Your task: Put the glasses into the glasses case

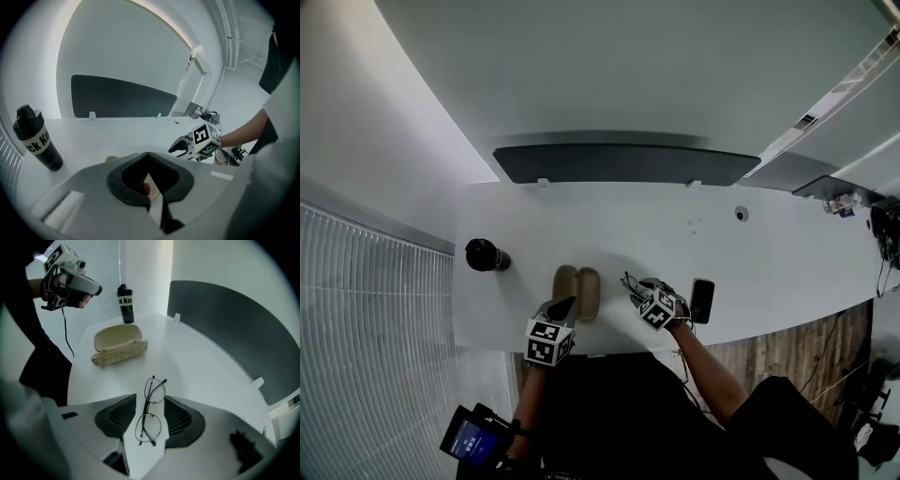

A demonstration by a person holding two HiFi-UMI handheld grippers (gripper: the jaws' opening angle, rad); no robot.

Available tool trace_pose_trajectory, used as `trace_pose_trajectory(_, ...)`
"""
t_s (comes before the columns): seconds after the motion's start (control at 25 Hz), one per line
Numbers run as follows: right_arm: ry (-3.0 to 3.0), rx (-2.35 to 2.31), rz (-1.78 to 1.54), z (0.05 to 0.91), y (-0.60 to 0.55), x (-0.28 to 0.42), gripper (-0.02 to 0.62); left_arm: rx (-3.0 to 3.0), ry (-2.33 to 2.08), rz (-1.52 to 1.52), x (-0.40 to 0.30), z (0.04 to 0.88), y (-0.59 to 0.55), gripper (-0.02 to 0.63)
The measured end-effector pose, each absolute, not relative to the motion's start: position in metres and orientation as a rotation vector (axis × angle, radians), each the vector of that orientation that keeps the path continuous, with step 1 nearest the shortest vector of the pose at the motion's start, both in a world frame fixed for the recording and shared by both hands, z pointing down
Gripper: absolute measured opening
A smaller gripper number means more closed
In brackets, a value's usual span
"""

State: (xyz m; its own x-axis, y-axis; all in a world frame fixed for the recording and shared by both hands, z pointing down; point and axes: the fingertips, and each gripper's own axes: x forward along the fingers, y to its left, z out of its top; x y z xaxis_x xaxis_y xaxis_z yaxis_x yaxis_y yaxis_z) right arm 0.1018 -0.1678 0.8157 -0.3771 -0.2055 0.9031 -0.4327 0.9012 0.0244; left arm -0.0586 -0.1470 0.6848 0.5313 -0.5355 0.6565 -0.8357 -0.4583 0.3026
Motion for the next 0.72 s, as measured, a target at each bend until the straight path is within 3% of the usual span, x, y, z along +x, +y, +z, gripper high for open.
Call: trace_pose_trajectory(0.72,-1.880,0.467,0.401,0.850,-0.173,0.110,0.188,2.145,-1.110,0.619,-0.058,0.684,-0.147,0.008)
